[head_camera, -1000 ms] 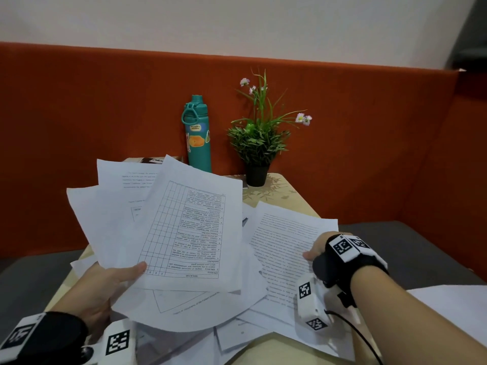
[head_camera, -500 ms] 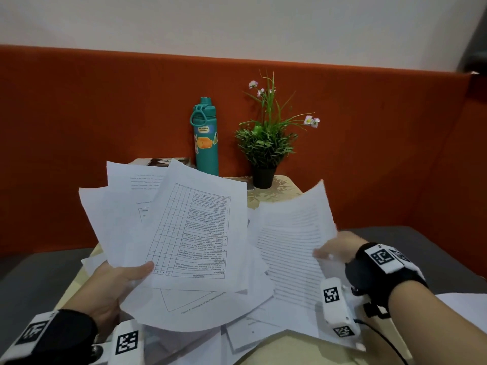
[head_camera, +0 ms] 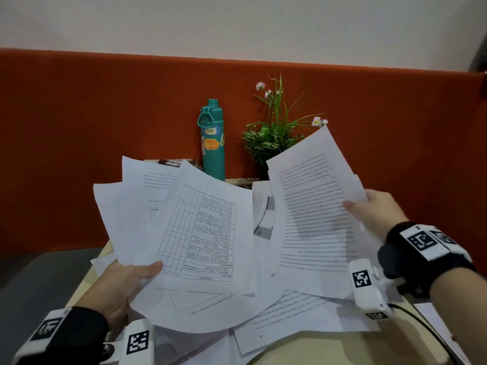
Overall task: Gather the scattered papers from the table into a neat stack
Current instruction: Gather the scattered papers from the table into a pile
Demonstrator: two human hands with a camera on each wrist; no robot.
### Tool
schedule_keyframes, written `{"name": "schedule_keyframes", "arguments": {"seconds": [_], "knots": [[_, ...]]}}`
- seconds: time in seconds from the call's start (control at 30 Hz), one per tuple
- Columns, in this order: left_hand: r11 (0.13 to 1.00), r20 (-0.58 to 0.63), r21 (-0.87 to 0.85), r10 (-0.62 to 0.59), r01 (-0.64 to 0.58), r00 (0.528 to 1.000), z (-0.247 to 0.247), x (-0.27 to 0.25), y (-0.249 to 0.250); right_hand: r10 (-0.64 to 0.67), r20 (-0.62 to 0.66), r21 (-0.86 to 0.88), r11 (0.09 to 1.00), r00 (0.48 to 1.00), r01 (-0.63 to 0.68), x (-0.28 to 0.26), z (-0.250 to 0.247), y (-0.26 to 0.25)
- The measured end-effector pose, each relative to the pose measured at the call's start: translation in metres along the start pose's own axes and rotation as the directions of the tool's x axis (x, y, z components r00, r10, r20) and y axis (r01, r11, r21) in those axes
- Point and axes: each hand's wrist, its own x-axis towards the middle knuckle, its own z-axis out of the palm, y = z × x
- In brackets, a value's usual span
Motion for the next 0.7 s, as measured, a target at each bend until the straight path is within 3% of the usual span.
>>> {"name": "schedule_keyframes", "arguments": {"seconds": [0.17, 0.27, 0.4, 0.53, 0.6, 0.7], "knots": [[1.0, 0.004, -0.016, 0.017, -0.017, 1.0, -0.003, 0.002, -0.002, -0.032, -0.115, 0.05, 0.998, 0.993, 0.038, 0.009, -0.017, -0.009], [1.0, -0.006, -0.01, 0.006, -0.006, 1.0, -0.006, 0.006, -0.004, -0.044, -0.209, 0.179, 0.98, 0.977, 0.082, 0.012, -0.033, -0.022], [1.0, -0.025, -0.008, -0.022, 0.022, 0.999, -0.008, 0.015, -0.005, -0.068, -0.225, 0.343, 0.928, 0.972, 0.144, 0.014, -0.06, -0.046], [1.0, -0.015, -0.017, -0.02, 0.019, 1.0, -0.003, 0.022, -0.005, 0.046, -0.07, 0.402, 0.915, 0.996, -0.014, 0.01, -0.046, -0.06], [1.0, -0.006, -0.027, -0.011, 0.011, 1.0, 0.001, 0.022, -0.005, 0.109, 0.042, 0.4, 0.909, 0.993, -0.117, 0.006, -0.018, -0.055], [0.999, -0.013, -0.012, 0.047, -0.047, 0.999, 0.009, 0.017, -0.005, 0.112, 0.135, 0.364, 0.919, 0.984, -0.155, -0.006, 0.029, -0.038]]}}
